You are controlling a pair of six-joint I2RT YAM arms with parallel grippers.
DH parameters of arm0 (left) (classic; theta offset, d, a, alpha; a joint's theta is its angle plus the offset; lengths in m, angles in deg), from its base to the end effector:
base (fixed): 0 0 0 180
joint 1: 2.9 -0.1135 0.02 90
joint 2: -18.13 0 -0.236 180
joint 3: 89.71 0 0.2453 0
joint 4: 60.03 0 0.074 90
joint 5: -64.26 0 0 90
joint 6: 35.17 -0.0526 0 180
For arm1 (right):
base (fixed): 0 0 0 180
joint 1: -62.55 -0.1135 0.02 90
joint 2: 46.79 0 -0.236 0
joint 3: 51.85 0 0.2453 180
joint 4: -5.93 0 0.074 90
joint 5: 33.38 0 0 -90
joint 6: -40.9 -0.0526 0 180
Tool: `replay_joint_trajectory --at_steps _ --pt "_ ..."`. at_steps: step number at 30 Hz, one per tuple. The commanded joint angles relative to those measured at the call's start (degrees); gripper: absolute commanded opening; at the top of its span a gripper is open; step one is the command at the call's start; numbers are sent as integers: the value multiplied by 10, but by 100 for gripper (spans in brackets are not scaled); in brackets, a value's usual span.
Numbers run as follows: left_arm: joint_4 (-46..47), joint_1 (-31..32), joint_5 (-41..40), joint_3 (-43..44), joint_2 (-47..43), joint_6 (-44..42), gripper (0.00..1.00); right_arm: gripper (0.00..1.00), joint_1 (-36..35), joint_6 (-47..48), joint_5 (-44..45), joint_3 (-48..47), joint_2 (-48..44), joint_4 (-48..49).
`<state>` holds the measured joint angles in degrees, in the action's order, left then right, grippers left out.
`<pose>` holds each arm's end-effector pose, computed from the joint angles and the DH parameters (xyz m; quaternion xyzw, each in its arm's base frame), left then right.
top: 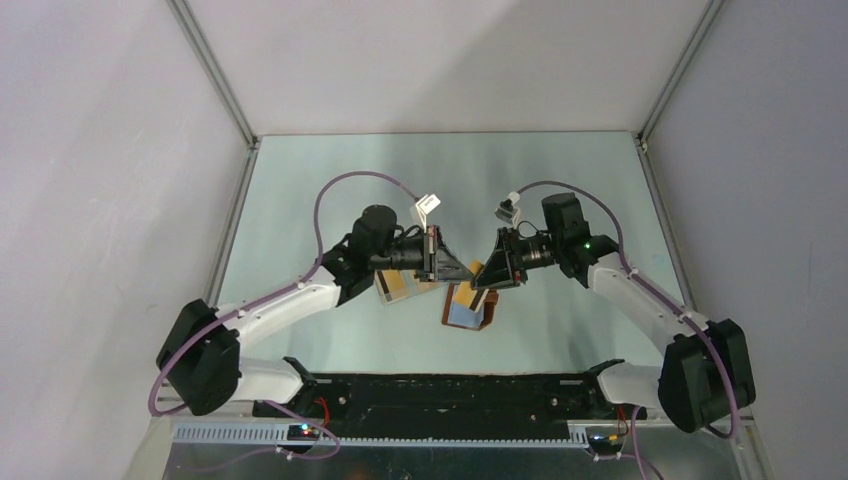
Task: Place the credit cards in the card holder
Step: Insert the credit card into the card holder.
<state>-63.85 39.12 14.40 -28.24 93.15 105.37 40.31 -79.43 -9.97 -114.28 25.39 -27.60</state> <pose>0.2050 -0.2303 0.2499 0.1465 0.7698 -0.5931 0.1846 0.2211 0.1426 0.2316 -0.1630 0.7808 0.5986 0.0740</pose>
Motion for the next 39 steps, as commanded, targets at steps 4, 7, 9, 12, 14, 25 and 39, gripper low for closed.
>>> replay_joint_trajectory --at_steps 4,7,9,12,14,25,39 --pt "98 14 -109 -38 -59 73 0 60 11 -172 79 53 -87 219" --pt "149 13 -153 -77 -86 107 0 65 14 -209 86 80 -106 306" --pt "183 14 -181 -99 -104 127 0 66 16 -231 86 95 -116 339" --pt "230 13 -211 -124 -134 148 0 67 22 -267 86 119 -127 398" --pt "256 13 -225 -140 -145 158 0 66 22 -293 84 131 -129 437" --pt "324 13 -208 -158 -135 180 0 48 1 -379 68 141 -107 569" --pt "335 13 -180 -163 -115 190 0 7 -8 -426 52 141 -72 638"
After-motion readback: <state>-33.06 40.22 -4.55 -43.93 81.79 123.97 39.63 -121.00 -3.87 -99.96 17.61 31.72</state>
